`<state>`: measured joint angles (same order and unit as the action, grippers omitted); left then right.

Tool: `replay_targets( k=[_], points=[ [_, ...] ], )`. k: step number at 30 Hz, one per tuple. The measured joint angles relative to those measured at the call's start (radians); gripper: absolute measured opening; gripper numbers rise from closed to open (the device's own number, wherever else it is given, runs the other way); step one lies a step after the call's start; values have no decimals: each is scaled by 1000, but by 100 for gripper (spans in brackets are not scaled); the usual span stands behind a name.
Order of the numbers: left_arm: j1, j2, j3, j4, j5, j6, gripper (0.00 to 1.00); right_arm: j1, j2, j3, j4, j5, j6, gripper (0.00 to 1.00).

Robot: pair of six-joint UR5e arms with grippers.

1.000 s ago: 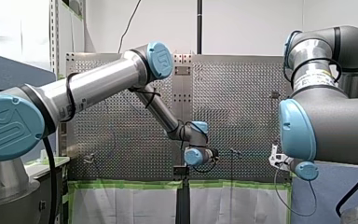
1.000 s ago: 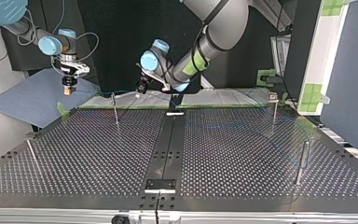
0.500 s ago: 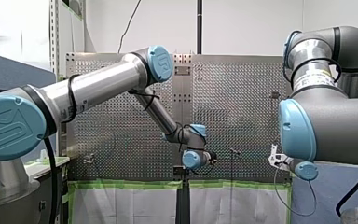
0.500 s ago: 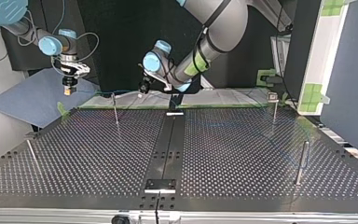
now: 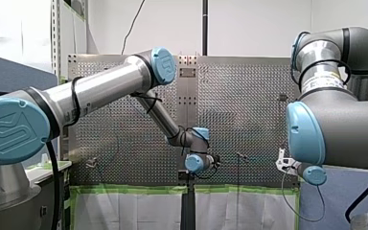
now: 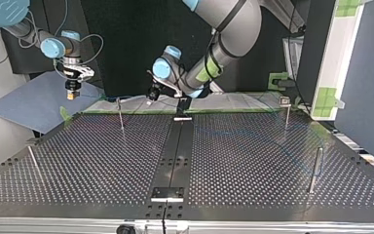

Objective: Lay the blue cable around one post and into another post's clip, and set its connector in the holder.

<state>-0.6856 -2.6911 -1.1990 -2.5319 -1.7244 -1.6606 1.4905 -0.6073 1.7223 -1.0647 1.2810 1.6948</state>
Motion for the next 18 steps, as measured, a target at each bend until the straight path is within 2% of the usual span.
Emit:
replay_targets(
  k=[18],
  points=[
    [27, 0, 3, 0, 29, -25, 0, 1, 2, -19, 14, 4, 3, 0]
  ],
)
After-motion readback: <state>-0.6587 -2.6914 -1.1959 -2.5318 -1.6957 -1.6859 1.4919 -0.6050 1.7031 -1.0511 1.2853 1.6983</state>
